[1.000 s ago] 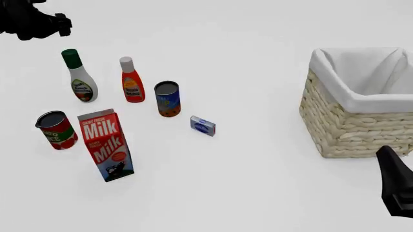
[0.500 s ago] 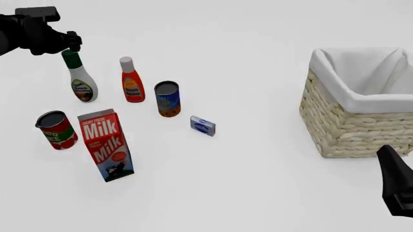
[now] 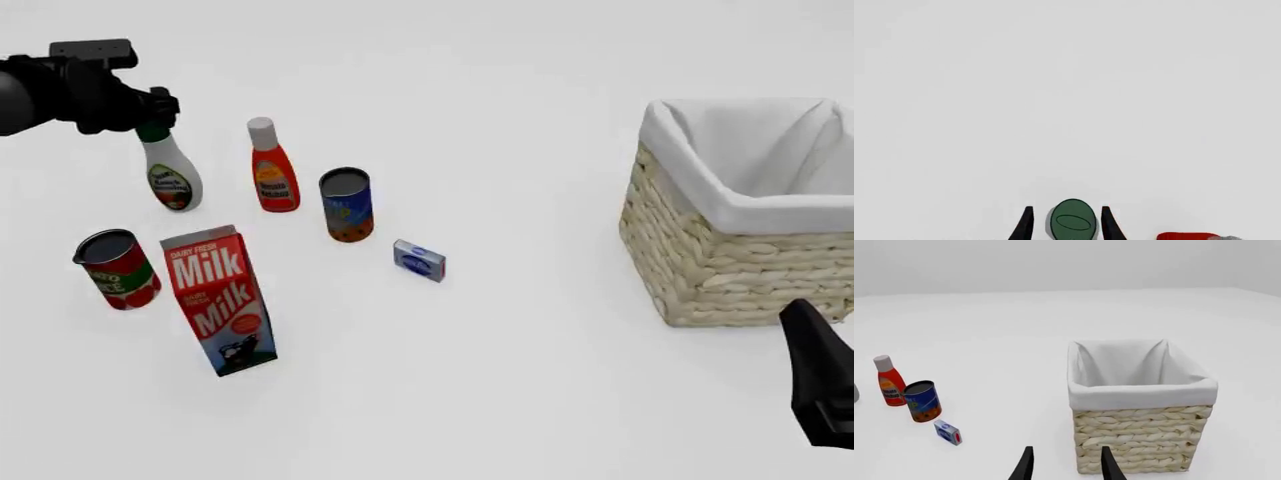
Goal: Pick the salad dressing and place it in the basket.
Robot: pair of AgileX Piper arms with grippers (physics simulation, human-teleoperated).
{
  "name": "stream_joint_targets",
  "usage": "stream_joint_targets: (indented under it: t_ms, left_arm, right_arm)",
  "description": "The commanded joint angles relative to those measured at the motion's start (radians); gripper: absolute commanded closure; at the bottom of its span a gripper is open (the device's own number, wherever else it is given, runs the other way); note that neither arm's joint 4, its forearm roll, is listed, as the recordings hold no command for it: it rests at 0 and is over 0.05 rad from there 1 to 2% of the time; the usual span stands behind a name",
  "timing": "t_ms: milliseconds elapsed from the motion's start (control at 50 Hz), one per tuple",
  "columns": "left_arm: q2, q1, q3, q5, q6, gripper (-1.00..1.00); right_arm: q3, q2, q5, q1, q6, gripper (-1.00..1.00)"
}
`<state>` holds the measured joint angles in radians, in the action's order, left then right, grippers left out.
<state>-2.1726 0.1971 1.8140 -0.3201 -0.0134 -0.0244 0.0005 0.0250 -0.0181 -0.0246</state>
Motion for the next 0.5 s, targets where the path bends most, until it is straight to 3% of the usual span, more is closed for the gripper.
stream_joint_targets:
  t_ms: [20, 200, 220, 380, 500]
  left_arm:
    - [-0.004, -0.007, -0.025, 0.021, 0.002, -1.0]
    - [0.032, -0.025, -0.073, 0.065, 0.002, -1.0]
    - [0.05, -0.026, -0.088, 0.083, -0.004, 1.0]
    - [0.116, -0.015, -0.102, 0.097, -0.023, 1.0]
    - [0.167, -0.016, -0.053, 0.064, -0.051, 1.0]
  right_arm:
    - [0.003, 0.0, -0.002, 0.001, -0.001, -1.0]
    - [-0.002, 0.0, 0.002, 0.004, -0.001, -1.0]
    - [-0.002, 0.0, 0.002, 0.004, 0.0, -1.0]
    - [-0.005, 0.0, 0.002, 0.006, -0.003, -1.0]
    - [0.0, 0.0, -0.004, 0.009, -0.005, -1.0]
